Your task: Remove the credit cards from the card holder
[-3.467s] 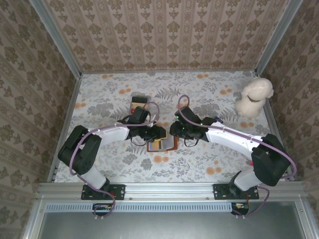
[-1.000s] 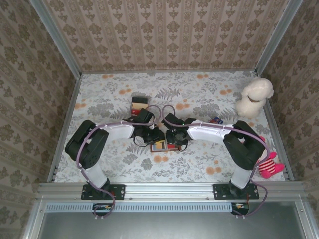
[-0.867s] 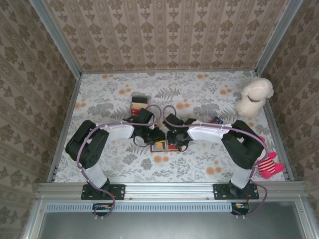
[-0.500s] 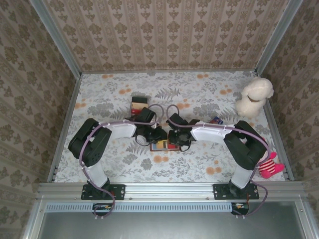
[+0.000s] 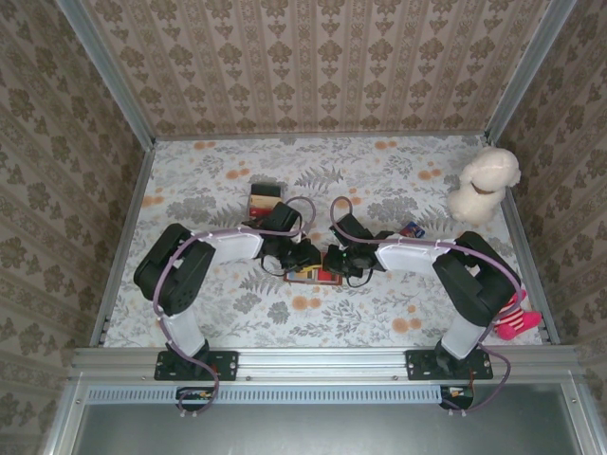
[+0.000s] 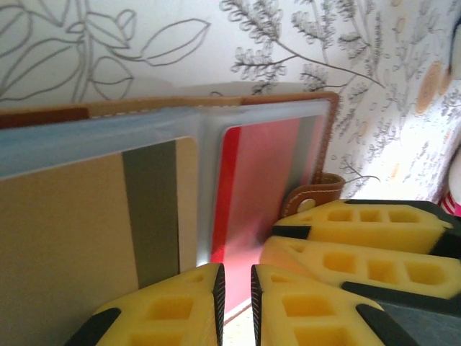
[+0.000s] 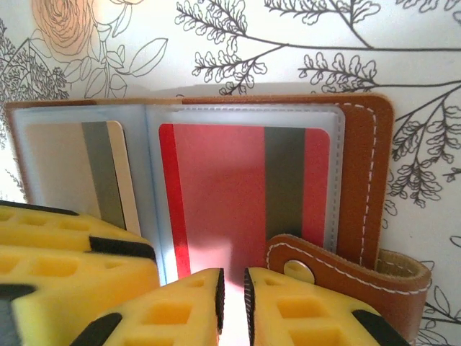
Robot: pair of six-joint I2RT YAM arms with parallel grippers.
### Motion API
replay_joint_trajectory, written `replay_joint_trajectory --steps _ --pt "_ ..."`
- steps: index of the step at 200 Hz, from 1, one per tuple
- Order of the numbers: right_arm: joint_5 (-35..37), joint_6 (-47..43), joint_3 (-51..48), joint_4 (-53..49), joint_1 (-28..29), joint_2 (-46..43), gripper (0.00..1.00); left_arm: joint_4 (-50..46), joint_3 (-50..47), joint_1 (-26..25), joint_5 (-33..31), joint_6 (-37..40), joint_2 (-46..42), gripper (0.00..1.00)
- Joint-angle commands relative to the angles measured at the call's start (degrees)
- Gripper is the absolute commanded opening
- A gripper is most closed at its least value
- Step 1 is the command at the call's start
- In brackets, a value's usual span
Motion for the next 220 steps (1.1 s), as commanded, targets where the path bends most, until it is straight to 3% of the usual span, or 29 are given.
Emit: replay_joint_trajectory --steps 1,49,112,146,220 --pt "-0.47 0.79 -2.34 -0.88 -0.57 0.31 0.18 -3.93 1.44 -0.35 -2.14 1.42 1.17 0.2" --pt "-1.65 1.03 -4.14 1.3 -1.95 -1.11 0.18 -6.45 0.78 -0.53 -4.44 2.35 2.32 0.22" --pt "-10.33 5.38 -10.2 15.4 -5.09 -1.13 0.18 -8.3 2.67 -0.92 -3.83 3.37 5.11 0.24" --pt "-11.64 5.91 -11.31 17.61 -5.93 -1.15 0.18 -10.98 4.19 -1.26 -4.49 4.32 6.12 0.24" --pt "-3.11 -0.13 -7.25 2.22 -6.03 -6.69 0.17 -12.39 4.18 -1.18 -7.02 4.28 6.22 0.18"
